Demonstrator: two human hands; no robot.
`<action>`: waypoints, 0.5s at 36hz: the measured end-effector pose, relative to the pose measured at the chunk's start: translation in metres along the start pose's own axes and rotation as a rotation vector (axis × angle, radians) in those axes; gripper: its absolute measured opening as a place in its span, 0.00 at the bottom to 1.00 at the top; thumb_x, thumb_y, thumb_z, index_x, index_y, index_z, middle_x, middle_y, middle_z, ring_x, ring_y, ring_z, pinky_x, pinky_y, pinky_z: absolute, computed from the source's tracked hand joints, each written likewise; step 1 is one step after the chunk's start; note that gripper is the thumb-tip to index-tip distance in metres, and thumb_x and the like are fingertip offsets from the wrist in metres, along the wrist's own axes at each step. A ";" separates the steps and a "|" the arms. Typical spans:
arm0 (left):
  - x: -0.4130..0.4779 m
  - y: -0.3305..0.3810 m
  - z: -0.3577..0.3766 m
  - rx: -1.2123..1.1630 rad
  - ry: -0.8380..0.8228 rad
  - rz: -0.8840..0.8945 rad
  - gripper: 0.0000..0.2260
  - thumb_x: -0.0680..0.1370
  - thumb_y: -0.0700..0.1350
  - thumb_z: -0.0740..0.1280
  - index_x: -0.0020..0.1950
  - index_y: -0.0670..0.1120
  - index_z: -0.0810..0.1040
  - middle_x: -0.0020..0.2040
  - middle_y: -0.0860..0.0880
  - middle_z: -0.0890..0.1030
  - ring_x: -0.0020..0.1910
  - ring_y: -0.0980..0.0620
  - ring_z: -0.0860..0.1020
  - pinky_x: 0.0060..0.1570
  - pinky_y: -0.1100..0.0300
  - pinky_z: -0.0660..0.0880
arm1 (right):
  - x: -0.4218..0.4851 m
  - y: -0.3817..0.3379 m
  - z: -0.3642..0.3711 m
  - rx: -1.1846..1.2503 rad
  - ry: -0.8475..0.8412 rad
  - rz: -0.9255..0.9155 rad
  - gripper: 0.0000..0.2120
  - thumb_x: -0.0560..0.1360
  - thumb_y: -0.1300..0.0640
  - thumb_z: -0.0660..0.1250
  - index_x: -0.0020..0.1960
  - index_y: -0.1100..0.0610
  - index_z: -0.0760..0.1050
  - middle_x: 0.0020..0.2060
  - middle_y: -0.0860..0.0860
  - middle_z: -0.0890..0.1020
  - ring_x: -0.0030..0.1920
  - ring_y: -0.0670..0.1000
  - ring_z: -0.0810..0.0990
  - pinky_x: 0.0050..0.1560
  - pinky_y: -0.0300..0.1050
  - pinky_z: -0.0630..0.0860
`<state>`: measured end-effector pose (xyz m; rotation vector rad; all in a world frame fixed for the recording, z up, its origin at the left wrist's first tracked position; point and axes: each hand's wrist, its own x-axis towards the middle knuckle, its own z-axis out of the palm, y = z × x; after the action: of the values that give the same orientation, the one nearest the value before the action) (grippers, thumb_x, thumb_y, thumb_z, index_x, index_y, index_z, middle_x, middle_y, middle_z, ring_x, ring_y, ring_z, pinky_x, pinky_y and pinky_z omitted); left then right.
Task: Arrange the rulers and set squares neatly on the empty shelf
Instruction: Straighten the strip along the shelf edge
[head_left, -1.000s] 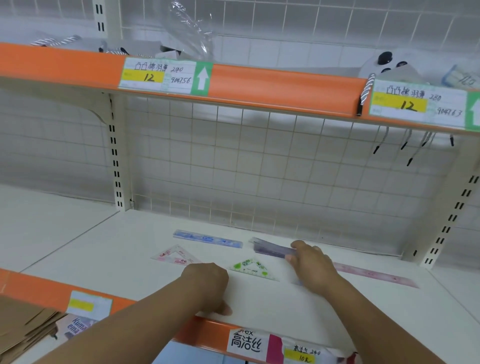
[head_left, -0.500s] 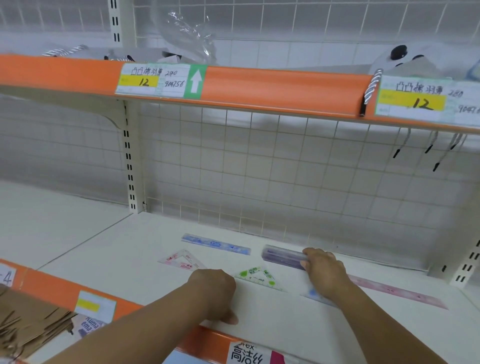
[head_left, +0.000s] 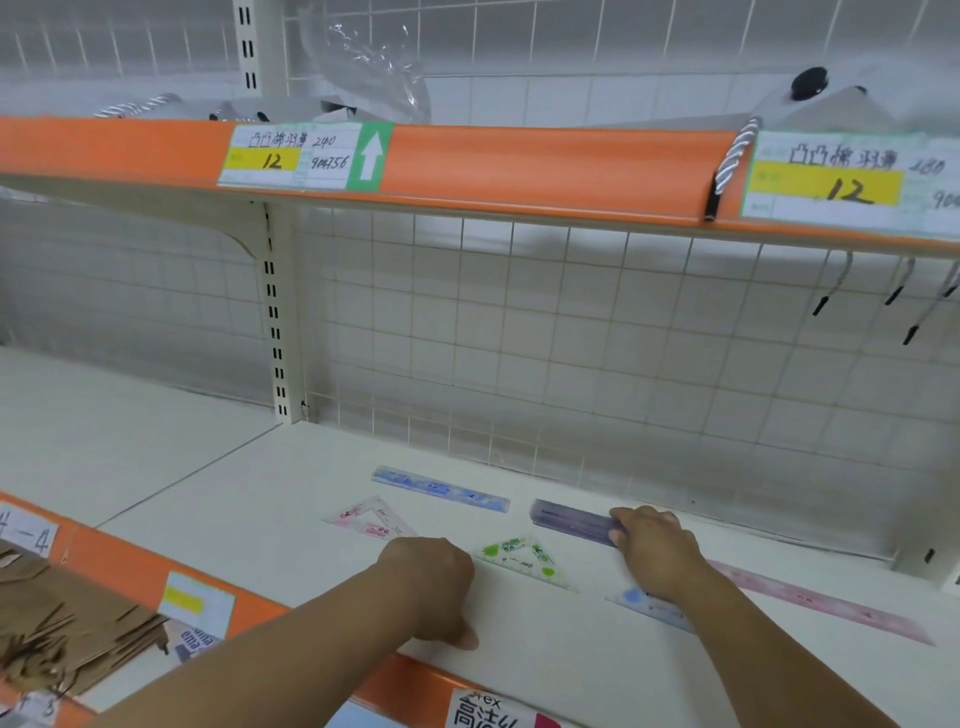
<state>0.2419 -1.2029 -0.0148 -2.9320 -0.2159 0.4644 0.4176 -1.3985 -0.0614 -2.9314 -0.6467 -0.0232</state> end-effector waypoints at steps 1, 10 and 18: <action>0.000 0.000 0.000 -0.001 -0.001 -0.001 0.26 0.75 0.62 0.65 0.63 0.43 0.74 0.60 0.45 0.77 0.59 0.45 0.76 0.54 0.52 0.73 | 0.000 0.000 0.000 -0.007 0.001 -0.007 0.13 0.83 0.51 0.51 0.63 0.51 0.70 0.58 0.51 0.74 0.62 0.54 0.68 0.59 0.48 0.66; -0.003 0.003 0.000 -0.011 -0.014 -0.017 0.26 0.75 0.62 0.65 0.63 0.43 0.74 0.59 0.45 0.78 0.58 0.44 0.77 0.55 0.52 0.73 | -0.002 0.001 -0.003 -0.068 0.023 -0.053 0.11 0.82 0.52 0.53 0.59 0.51 0.72 0.49 0.49 0.70 0.60 0.53 0.69 0.56 0.47 0.66; -0.007 0.005 0.001 -0.009 -0.006 -0.017 0.26 0.75 0.62 0.65 0.63 0.43 0.74 0.60 0.45 0.78 0.58 0.44 0.77 0.53 0.52 0.73 | -0.011 -0.004 -0.006 -0.096 0.010 -0.032 0.21 0.82 0.48 0.53 0.73 0.50 0.60 0.66 0.51 0.69 0.68 0.55 0.65 0.65 0.48 0.63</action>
<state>0.2357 -1.2089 -0.0142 -2.9356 -0.2440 0.4717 0.4064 -1.4004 -0.0559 -3.0104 -0.7106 -0.0745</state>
